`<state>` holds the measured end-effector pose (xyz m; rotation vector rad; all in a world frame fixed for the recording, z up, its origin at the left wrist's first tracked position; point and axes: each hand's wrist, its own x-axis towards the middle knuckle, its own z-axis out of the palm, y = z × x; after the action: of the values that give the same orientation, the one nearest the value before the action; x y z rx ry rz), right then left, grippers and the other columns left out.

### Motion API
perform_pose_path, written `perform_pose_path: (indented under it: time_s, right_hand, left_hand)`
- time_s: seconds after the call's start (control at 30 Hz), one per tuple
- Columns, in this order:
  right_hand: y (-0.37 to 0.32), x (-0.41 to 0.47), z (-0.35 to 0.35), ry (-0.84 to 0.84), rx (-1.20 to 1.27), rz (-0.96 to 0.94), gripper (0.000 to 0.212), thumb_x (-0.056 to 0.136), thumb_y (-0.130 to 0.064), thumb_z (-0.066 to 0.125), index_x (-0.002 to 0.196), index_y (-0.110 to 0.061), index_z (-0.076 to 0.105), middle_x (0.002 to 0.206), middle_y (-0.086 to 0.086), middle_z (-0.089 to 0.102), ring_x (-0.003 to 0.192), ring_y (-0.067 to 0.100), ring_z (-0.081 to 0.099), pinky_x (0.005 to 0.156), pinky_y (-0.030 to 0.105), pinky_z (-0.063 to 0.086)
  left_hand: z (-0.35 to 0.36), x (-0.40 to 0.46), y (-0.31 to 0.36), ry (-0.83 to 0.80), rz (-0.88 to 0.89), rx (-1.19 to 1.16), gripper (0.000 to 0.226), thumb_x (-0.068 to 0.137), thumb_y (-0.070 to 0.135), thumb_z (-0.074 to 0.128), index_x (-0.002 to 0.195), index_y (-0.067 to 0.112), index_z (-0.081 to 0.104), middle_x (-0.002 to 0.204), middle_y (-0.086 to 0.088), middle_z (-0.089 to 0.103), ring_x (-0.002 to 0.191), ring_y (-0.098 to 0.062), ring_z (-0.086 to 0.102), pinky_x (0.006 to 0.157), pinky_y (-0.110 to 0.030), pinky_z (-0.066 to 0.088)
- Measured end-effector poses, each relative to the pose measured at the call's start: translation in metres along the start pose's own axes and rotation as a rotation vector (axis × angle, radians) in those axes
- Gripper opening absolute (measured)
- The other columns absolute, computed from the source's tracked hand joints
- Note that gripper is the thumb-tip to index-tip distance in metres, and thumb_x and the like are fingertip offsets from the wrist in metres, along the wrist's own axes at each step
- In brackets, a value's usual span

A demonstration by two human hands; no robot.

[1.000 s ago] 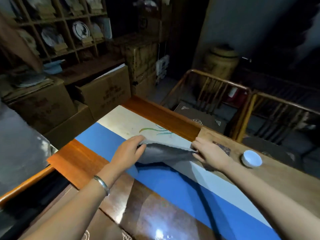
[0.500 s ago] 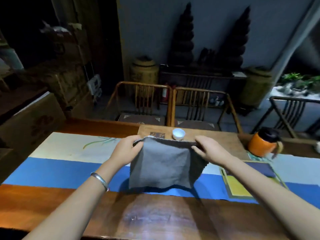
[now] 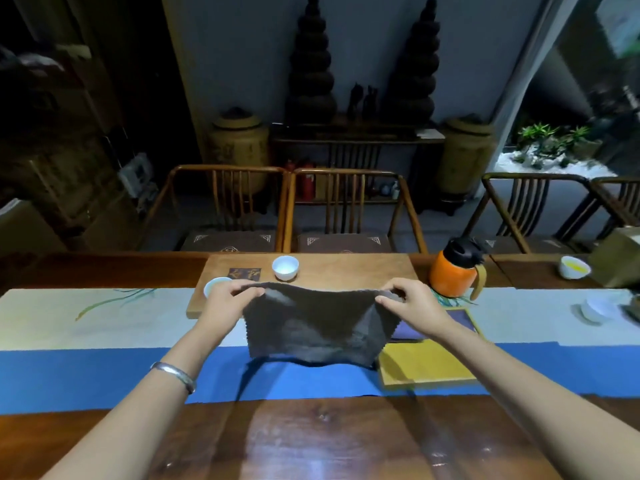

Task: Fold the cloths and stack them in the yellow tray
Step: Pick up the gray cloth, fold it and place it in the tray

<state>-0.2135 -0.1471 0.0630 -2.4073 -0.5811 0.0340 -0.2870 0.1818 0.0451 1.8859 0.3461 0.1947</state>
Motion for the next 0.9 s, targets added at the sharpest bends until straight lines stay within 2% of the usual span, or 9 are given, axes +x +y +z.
perform_pose_path:
  time_s: [0.2, 0.27, 0.37, 0.43, 0.53, 0.63, 0.77, 0.83, 0.9]
  right_hand:
    - [0.017, -0.017, 0.012, -0.086, 0.139, -0.005, 0.007, 0.082, -0.012, 0.061, 0.084, -0.018, 0.064, 0.087, -0.003, 0.063, 0.081, 0.003, 0.055, 0.068, 0.011, 0.039]
    - [0.022, -0.032, 0.025, -0.171, 0.151, -0.028, 0.007, 0.083, -0.013, 0.060, 0.080, -0.020, 0.061, 0.082, -0.006, 0.060, 0.077, 0.001, 0.054, 0.065, 0.015, 0.039]
    - [0.033, -0.056, 0.052, -0.315, 0.129, -0.051, 0.006, 0.083, -0.016, 0.057, 0.080, -0.011, 0.061, 0.079, 0.004, 0.062, 0.075, 0.013, 0.055, 0.064, 0.031, 0.039]
    - [0.040, -0.070, 0.069, -0.389, 0.097, -0.044, 0.009, 0.082, -0.017, 0.057, 0.082, -0.009, 0.062, 0.083, 0.009, 0.063, 0.079, 0.019, 0.056, 0.069, 0.033, 0.040]
    - [0.053, -0.087, 0.092, -0.472, 0.117, 0.008, 0.006, 0.083, -0.012, 0.058, 0.080, -0.015, 0.062, 0.082, 0.001, 0.063, 0.078, 0.012, 0.055, 0.070, 0.027, 0.038]
    - [0.069, -0.093, 0.112, -0.457, 0.198, 0.141, 0.003, 0.084, -0.010, 0.062, 0.083, -0.010, 0.064, 0.081, 0.001, 0.063, 0.073, 0.009, 0.052, 0.066, 0.022, 0.037]
    - [0.084, -0.091, 0.136, -0.350, 0.305, 0.350, 0.004, 0.083, -0.006, 0.066, 0.084, -0.006, 0.062, 0.068, -0.002, 0.052, 0.060, 0.007, 0.043, 0.055, 0.011, 0.035]
    - [0.088, -0.086, 0.145, -0.326, 0.317, 0.394, 0.007, 0.083, -0.004, 0.065, 0.081, -0.009, 0.061, 0.065, -0.002, 0.051, 0.058, 0.007, 0.041, 0.053, 0.010, 0.034]
    - [0.090, -0.077, 0.154, -0.308, 0.275, 0.393, 0.009, 0.084, -0.006, 0.063, 0.081, -0.013, 0.060, 0.071, -0.001, 0.056, 0.062, 0.008, 0.046, 0.057, 0.013, 0.036]
  left_hand:
    - [-0.002, -0.024, -0.026, -0.056, -0.127, -0.007, 0.015, 0.085, 0.021, 0.068, 0.078, 0.031, 0.076, 0.084, 0.011, 0.073, 0.085, -0.011, 0.063, 0.073, -0.032, 0.047]
    - [-0.005, -0.039, -0.045, -0.080, -0.178, 0.010, 0.016, 0.086, 0.017, 0.067, 0.076, 0.027, 0.075, 0.083, 0.008, 0.073, 0.085, -0.015, 0.063, 0.075, -0.035, 0.048]
    - [-0.006, -0.060, -0.074, -0.113, -0.216, 0.080, 0.011, 0.088, 0.014, 0.065, 0.080, 0.013, 0.073, 0.080, -0.005, 0.068, 0.077, -0.021, 0.057, 0.071, -0.036, 0.043]
    - [-0.005, -0.070, -0.090, -0.172, -0.221, 0.133, 0.013, 0.089, 0.014, 0.064, 0.081, 0.006, 0.071, 0.075, -0.006, 0.064, 0.071, -0.019, 0.054, 0.066, -0.032, 0.040]
    - [0.002, -0.082, -0.109, -0.239, -0.256, 0.155, 0.027, 0.090, 0.012, 0.060, 0.064, 0.011, 0.063, 0.059, 0.008, 0.055, 0.058, -0.007, 0.049, 0.057, -0.018, 0.034]
    - [0.011, -0.086, -0.126, -0.257, -0.323, 0.128, 0.034, 0.092, 0.009, 0.056, 0.059, 0.017, 0.053, 0.052, 0.013, 0.051, 0.053, -0.002, 0.045, 0.050, -0.013, 0.032]
    - [0.018, -0.083, -0.152, -0.283, -0.463, 0.087, 0.029, 0.094, 0.011, 0.054, 0.066, 0.011, 0.048, 0.065, 0.000, 0.051, 0.063, -0.016, 0.045, 0.060, -0.028, 0.034]
    - [0.020, -0.078, -0.164, -0.287, -0.501, 0.106, 0.035, 0.094, 0.013, 0.055, 0.060, 0.015, 0.047, 0.064, 0.003, 0.054, 0.061, -0.014, 0.047, 0.061, -0.030, 0.035]
    - [0.021, -0.068, -0.174, -0.284, -0.520, 0.130, 0.037, 0.095, 0.016, 0.055, 0.059, 0.017, 0.048, 0.063, 0.004, 0.054, 0.061, -0.014, 0.048, 0.063, -0.030, 0.035]
